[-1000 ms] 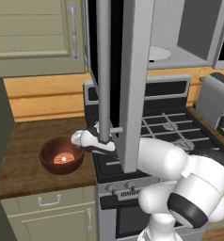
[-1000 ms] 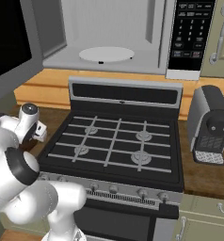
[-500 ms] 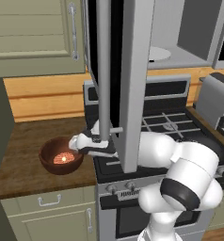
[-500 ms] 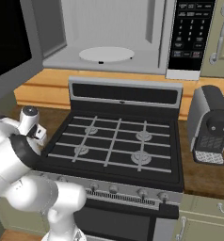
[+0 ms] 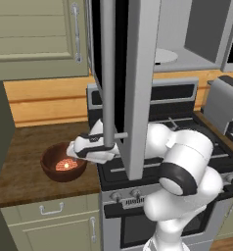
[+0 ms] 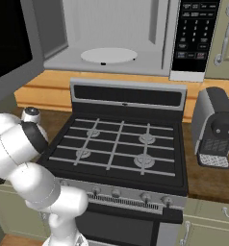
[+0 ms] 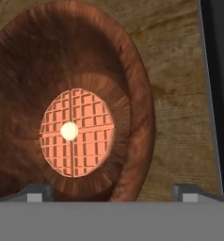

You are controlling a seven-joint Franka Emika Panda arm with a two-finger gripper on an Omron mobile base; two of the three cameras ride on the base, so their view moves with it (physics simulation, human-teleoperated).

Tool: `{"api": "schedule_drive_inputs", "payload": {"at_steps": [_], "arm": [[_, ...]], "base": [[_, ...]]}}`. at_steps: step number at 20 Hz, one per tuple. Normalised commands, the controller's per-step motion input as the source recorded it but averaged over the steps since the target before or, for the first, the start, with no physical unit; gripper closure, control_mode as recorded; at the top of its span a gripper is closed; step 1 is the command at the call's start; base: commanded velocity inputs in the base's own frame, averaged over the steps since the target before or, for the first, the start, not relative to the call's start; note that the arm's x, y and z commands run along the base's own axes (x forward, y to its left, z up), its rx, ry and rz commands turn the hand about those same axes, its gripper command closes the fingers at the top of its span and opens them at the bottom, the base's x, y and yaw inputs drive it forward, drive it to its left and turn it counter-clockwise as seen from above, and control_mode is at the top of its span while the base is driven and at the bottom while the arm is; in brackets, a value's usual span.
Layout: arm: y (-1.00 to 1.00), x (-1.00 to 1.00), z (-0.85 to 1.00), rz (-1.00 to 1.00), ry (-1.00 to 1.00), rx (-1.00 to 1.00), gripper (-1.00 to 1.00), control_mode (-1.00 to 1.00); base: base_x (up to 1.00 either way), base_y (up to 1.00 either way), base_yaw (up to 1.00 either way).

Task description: Open the microwave, place the bowl with waffle inside the microwave, then close the microwave door and turn it on.

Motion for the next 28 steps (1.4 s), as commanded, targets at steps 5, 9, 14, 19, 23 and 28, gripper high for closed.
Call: {"api": "schedule_drive_inputs", "payload": {"at_steps": [5, 9, 14, 19, 23, 28], "arm": [[0.02, 0.02, -0.23, 0.0, 0.07, 0.0, -1.0, -1.0], [0.0, 0.0, -0.28, 0.0, 0.0, 0.0, -1.0, -1.0], [0.0, 0.0, -0.02, 0.0, 0.0, 0.0, -1.0, -1.0], [0.0, 0.0, 0.0, 0.0, 0.0, 0.0, -1.0, -1.0], [0.0, 0.0, 0.0, 0.0, 0.0, 0.0, 1.0, -1.0], [0.0, 0.0, 0.0, 0.0, 0.0, 0.0, 1.0, -1.0]], "base": [[0.0, 0.0, 0.0], [0.0, 0.0, 0.0], [0.0, 0.0, 0.0], [0.0, 0.0, 0.0], [0.0, 0.0, 0.0], [0.0, 0.0, 0.0]]}}
